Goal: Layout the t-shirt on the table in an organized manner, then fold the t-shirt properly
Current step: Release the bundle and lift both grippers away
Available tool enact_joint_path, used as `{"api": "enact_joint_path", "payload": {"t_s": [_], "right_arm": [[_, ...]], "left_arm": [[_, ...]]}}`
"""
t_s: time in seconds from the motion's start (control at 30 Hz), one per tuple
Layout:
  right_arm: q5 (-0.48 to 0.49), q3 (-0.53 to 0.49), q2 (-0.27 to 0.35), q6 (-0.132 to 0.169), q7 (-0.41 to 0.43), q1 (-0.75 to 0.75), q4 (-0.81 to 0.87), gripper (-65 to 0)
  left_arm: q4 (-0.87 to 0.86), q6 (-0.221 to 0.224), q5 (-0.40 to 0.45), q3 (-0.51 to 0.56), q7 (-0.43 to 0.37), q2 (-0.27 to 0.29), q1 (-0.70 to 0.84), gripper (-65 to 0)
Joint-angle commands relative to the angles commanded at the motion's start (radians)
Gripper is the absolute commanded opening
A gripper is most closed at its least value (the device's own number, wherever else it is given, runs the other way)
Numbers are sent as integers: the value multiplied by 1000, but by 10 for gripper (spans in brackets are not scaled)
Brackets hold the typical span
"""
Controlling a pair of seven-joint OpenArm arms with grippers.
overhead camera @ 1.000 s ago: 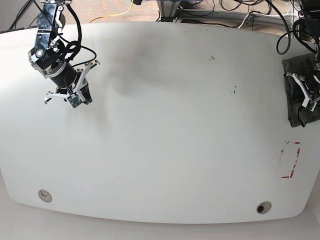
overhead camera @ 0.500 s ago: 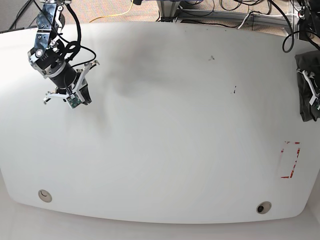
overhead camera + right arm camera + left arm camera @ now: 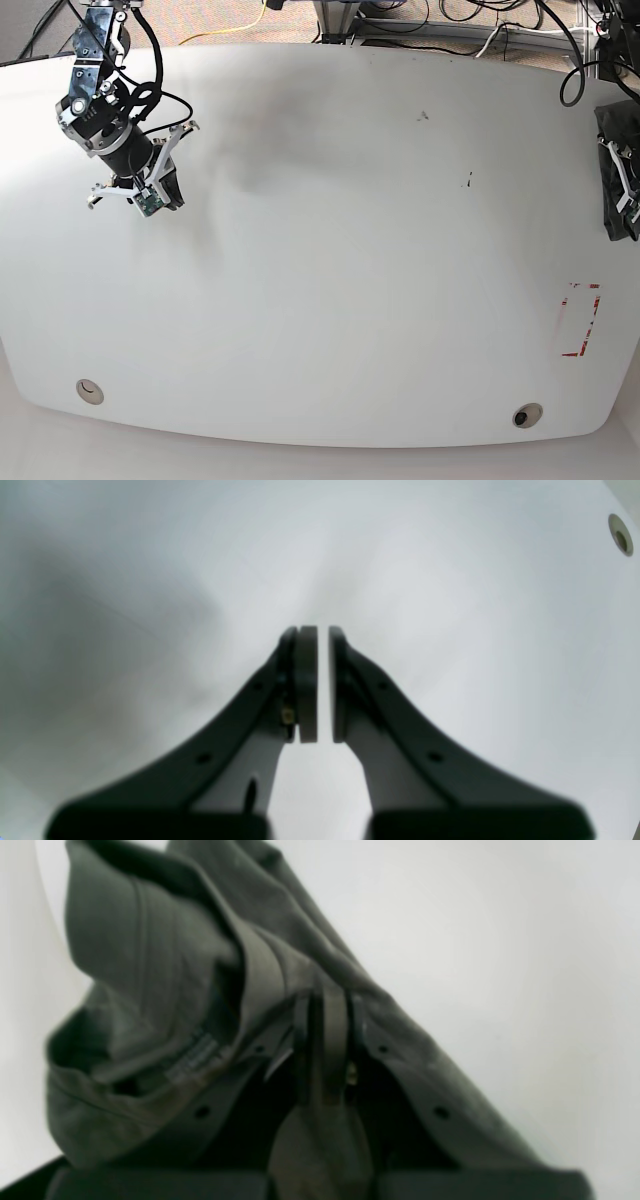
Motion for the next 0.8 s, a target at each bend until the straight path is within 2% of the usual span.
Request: {"api": "enact_joint_path", "payload": {"t_s": [0.13, 0.33, 0.4, 0.47, 0.5, 0.63, 0.8], "right_arm": [[-2, 0, 0, 0, 0, 6, 2, -620], [-2, -2, -2, 0, 2, 29, 12, -620], [-9, -2, -17, 0, 2, 46, 14, -620], [-26, -2, -58, 0, 15, 75, 14, -620], [-35, -2, -66, 0, 25, 80, 12, -620], [-167, -6, -124, 0, 147, 101, 2, -620], [-333, 0, -219, 0, 362, 146, -69, -620]], "left_arm": [[89, 0, -2, -6, 6, 40, -20, -631], [242, 0, -18, -60, 95, 138, -66, -631], [296, 0, -51, -87, 109, 178, -75, -631], [359, 0, -103, -117, 109, 232, -75, -631], [370, 0, -107, -120, 109, 241, -75, -631], [443, 0, -130, -126, 77, 331, -75, -632], [479, 107, -124, -121, -98, 479, -71, -629]]}}
